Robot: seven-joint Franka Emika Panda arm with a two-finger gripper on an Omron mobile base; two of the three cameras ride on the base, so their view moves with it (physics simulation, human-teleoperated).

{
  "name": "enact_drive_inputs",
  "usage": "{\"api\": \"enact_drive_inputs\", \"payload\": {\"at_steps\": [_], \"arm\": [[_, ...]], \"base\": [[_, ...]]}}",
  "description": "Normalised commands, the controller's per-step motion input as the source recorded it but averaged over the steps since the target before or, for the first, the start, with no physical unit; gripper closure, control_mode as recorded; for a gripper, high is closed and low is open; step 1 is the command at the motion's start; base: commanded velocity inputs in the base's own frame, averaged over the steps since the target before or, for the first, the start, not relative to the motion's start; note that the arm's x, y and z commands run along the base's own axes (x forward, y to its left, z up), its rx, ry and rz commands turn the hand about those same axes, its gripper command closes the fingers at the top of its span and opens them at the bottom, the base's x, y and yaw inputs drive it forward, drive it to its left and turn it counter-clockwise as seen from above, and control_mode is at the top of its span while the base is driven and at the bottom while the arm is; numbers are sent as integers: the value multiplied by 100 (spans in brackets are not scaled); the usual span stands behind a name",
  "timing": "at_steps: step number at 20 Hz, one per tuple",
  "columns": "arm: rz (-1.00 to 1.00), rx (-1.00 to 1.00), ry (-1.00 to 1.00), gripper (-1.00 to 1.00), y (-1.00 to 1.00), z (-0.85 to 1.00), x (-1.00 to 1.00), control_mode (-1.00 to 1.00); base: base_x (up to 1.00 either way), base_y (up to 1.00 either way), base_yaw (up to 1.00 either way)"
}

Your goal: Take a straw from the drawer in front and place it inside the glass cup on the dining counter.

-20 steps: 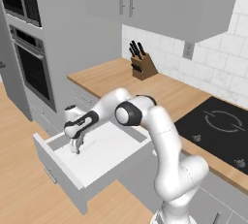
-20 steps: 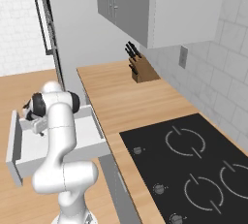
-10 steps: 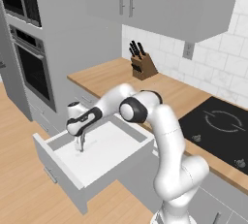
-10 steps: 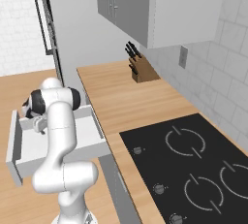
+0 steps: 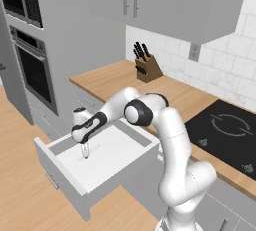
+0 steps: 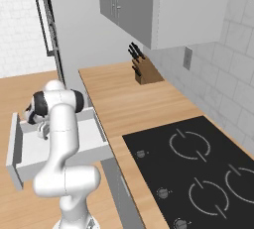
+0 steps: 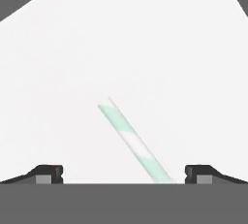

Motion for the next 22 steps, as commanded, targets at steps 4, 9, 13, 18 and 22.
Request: {"api": "enact_drive_inputs", "payload": {"at_steps": [4,9,13,18,22], "arm": [[8,7,0,-100,0,-23,4,-100],[5,5,0,-100,0,-23,1,-100],[5,5,0,-100,4,-16,9,-100],[4,3,0,-100,11,-23,26,-100],[2,0,0,-100,19,-39,23,-100]], "base": [[0,0,0],[0,0,0],[0,0,0],[0,0,0],[0,0,0]]}}
